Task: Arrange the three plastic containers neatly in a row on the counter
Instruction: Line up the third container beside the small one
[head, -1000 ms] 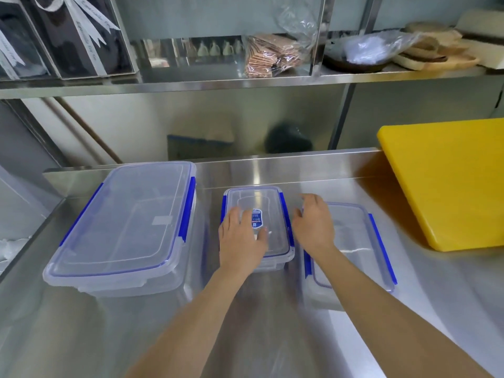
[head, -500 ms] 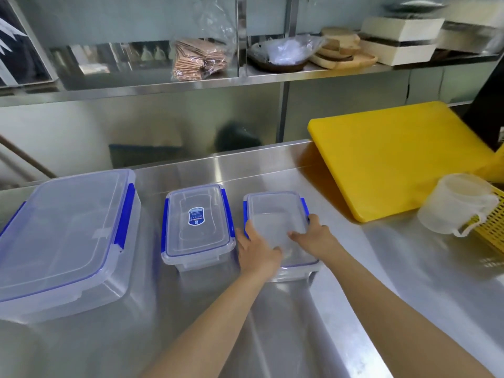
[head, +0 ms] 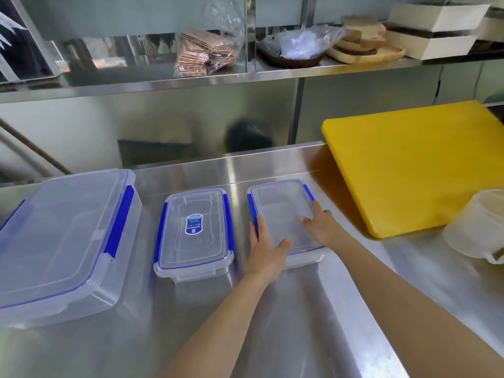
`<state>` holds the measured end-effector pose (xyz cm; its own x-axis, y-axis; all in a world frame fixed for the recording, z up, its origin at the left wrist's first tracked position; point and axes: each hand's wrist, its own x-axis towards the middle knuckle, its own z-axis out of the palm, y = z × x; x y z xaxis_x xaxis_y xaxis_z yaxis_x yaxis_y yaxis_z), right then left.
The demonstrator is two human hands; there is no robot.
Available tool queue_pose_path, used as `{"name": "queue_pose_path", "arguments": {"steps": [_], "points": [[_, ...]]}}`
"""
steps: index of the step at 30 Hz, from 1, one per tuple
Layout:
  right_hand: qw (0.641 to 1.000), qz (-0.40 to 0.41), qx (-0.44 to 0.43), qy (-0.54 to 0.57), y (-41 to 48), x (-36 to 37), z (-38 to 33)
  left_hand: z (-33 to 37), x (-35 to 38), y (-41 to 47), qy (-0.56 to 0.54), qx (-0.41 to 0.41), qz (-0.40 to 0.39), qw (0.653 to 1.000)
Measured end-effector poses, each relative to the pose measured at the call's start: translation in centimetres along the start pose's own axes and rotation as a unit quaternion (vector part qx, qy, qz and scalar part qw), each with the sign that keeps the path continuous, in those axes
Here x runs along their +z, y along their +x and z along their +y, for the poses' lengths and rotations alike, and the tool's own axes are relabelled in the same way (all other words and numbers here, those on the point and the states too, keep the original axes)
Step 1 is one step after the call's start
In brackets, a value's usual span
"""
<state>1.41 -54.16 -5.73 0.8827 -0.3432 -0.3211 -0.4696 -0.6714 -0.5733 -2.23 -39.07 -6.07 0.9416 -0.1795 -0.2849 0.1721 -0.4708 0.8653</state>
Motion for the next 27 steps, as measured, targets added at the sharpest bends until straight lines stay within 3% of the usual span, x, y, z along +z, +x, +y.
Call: {"name": "queue_pose_path", "arguments": {"steps": [10, 15, 17, 22, 27], "points": [[1.0, 0.015, -0.019, 0.009, 1.4, 0.1, 0.5, 0.3, 0.2, 0.6, 0.015, 0.005, 0.03, 0.999], [0.973, 0.217, -0.071, 0.042, -1.1, -0.2, 1.2, 0.1, 0.3, -0.4, -0.097, -0.012, 0.128, 0.987], [0.958, 0.251, -0.111, 0.082, -2.0, -0.2, 1.8, -0.3, 0.7, -0.8, -0.118, -0.021, 0.137, 0.983], [0.959, 0.186, -0.207, 0.051, -2.3, 1.2, 3.7, -0.3, 1.4, -0.9, -0.082, 0.005, 0.124, 0.989], [0.968, 0.103, -0.228, -0.024, -1.1, 0.5, 4.1, -0.1, 0.9, 0.6, -0.033, 0.031, 0.111, 0.993]]}}
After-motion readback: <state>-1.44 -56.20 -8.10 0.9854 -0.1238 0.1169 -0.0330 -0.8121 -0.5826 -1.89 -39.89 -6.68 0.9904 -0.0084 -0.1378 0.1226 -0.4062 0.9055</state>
